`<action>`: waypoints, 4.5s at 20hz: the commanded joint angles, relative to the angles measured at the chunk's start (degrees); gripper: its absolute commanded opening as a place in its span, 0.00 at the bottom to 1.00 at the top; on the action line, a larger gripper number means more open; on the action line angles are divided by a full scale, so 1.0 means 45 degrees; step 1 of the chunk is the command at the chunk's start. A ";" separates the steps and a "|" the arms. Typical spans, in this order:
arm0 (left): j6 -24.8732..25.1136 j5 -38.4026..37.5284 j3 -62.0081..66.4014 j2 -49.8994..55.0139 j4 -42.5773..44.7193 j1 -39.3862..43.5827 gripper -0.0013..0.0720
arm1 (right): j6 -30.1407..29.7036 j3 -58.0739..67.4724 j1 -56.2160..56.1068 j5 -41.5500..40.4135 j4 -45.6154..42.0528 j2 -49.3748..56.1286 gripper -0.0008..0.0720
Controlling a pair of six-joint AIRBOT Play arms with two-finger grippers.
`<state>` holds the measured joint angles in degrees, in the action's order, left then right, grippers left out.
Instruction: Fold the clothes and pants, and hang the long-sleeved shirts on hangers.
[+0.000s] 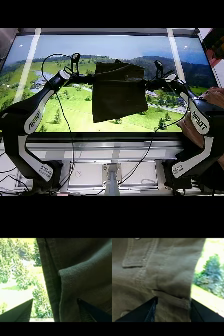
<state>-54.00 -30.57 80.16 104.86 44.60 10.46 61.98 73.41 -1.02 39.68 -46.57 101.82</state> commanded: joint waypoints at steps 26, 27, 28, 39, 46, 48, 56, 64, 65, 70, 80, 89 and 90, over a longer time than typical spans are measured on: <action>-0.0282 -0.8597 -0.2273 -0.2215 -0.1559 -0.1846 0.76 | -0.1982 -0.3910 0.4260 0.7053 0.2035 -0.1001 0.70; -0.0282 -0.8597 -0.2273 -0.2215 -0.1656 -0.1846 0.76 | -0.1914 -0.3968 0.4255 0.6824 0.2501 -0.1001 0.70; -0.0282 -0.8597 -0.2273 -0.2215 -0.1642 -0.1841 0.76 | -0.1836 -0.3973 0.4201 0.6630 0.2725 -0.1001 0.70; -0.0287 -0.8607 -0.2273 -0.2215 -0.1647 -0.1846 0.76 | 0.0233 -0.3929 0.2472 0.5916 0.1977 -0.0481 0.61; -0.0291 -0.8937 -0.2273 -0.2215 -0.1642 -0.1846 0.76 | -0.2001 -0.3929 0.2463 0.6815 0.3531 -0.0486 0.19; -0.0777 -0.8913 -0.2273 -0.2215 -0.1647 -0.1860 0.76 | -0.2346 -0.3929 0.2467 0.7004 0.4153 -0.0486 0.05; -0.1146 -0.8893 -0.2438 -0.2254 -0.2798 -0.2331 0.76 | -0.4167 -0.3929 0.2463 0.7417 0.6863 -0.1807 0.05; -0.1384 -0.9141 -0.2953 -0.2263 -0.2501 -0.2239 0.75 | -0.3638 -0.3929 0.2463 0.5493 0.4736 -0.4187 0.05; -0.1379 -0.9088 -0.3429 -0.2341 -0.2574 -0.2200 0.75 | -0.3633 -0.3929 0.2463 0.5406 0.4707 -0.4279 0.05; -0.0175 -0.8986 -0.6086 -0.3045 -0.4478 -0.1418 0.66 | -0.3453 -0.3929 0.2463 0.5115 0.4721 -0.4289 0.05; -0.0209 -0.7820 -0.6426 -0.2982 -0.2652 0.0437 0.66 | -0.3449 -0.3929 0.2463 0.5183 0.4736 -0.4294 0.05; -0.0855 -0.6960 -0.6416 -0.3011 -0.1253 0.0384 0.52 | -0.3449 -0.3929 0.2463 0.5178 0.4736 -0.4289 0.05; -0.0860 -0.6970 -0.6421 -0.3007 -0.1297 0.0442 0.53 | -0.3453 -0.3929 0.2463 0.5178 0.4736 -0.4289 0.05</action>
<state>-57.63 -63.75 51.31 91.29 37.60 11.81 46.46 55.70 10.11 62.96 -25.28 82.54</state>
